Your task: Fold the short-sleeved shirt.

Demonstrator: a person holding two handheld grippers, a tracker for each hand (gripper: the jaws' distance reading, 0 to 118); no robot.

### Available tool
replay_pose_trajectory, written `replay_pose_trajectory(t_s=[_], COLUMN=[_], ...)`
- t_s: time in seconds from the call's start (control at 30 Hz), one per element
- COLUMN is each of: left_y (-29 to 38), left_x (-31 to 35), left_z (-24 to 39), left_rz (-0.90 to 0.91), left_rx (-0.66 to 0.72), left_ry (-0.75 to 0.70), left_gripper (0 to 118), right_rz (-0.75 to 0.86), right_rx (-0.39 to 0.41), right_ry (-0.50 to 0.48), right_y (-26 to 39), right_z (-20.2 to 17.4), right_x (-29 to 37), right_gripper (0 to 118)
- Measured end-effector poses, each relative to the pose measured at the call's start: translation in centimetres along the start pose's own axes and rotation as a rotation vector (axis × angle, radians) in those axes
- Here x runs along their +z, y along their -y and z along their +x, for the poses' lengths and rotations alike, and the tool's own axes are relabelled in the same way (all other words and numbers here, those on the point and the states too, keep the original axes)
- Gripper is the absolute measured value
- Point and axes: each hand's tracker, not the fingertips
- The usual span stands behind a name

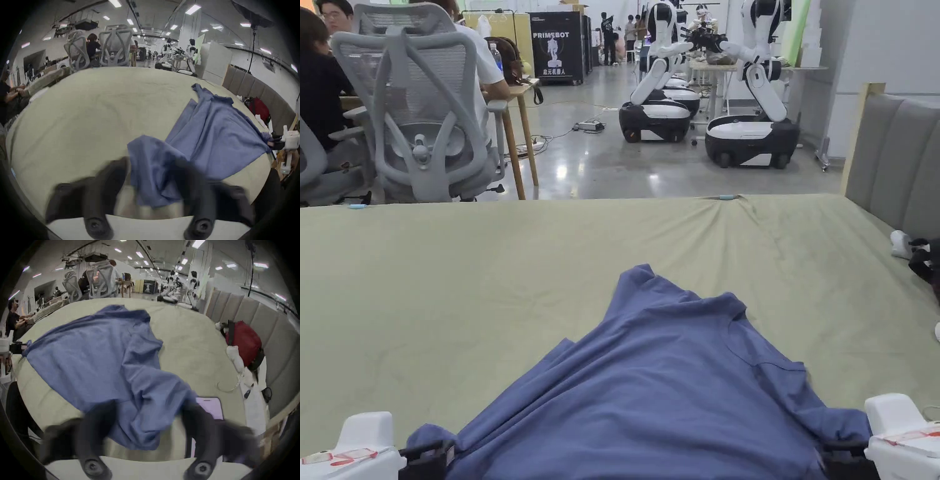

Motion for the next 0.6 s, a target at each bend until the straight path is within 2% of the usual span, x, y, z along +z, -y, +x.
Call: replay_pose_trajectory(t_s=[0.03,0.07,0.13,0.17,0.2,0.23,0.27,0.33,0.37,0.4,0.43,0.47,0.53,0.57,0.6], left_y=[-0.4,-0.7,-1.9,-2.4,-2.7,-2.8,-2.9,-3.1,-3.2,-3.2,-3.2,-3.2,-2.8,-2.5,-2.2], left_x=[0.6,1.8,2.6,3.1,3.7,5.2,5.9,6.5,7.1,7.2,7.0,6.8,6.1,5.3,4.6], left_z=[0.0,-0.3,-0.4,-0.6,-0.7,-0.9,-1.0,-1.1,-1.0,-1.1,-1.4,-1.5,-1.4,-1.3,-1.3], left_rz=[0.027,0.089,0.127,0.120,0.137,0.167,0.199,0.227,0.225,0.216,0.202,0.175,0.133,0.098,0.073], left_rx=[-0.007,0.015,0.049,0.066,0.082,0.092,0.091,0.087,0.092,0.092,0.093,0.097,0.098,0.085,0.086], left_ry=[-0.001,0.018,0.036,0.026,0.015,0.009,0.004,-0.045,-0.065,-0.061,-0.055,-0.044,-0.060,-0.049,-0.046], left_gripper=[113,109,108,98,77,34,24,8,0,1,1,0,0,0,0], right_rz=[0.057,0.103,0.107,0.120,0.150,0.200,0.230,0.259,0.259,0.263,0.168,0.169,0.175,0.276,0.275], right_rx=[-0.002,-0.007,-0.011,-0.017,-0.029,-0.038,-0.040,-0.040,-0.040,-0.043,-0.146,-0.149,-0.151,-0.066,-0.061], right_ry=[-0.003,-0.026,-0.016,-0.016,-0.016,-0.017,-0.025,-0.031,-0.032,-0.034,-0.169,-0.178,-0.182,-0.171,-0.172], right_y=[-0.3,-1.2,-2.7,-1.9,-2.0,-2.2,-2.3,-2.4,-2.4,-2.4,-4.3,-4.3,-4.3,-6.5,-6.7], right_z=[0.1,-0.1,-0.5,-0.3,-0.2,-0.2,-0.3,-0.3,-0.3,-0.3,-1.0,-0.7,0.4,-3.0,-3.0], right_x=[0.7,2.2,3.8,2.8,2.8,2.8,2.8,2.8,2.8,2.8,4.8,4.5,3.4,6.7,6.8], right_gripper=[111,113,111,103,88,58,58,39,14,1,0,0,0,0,0])
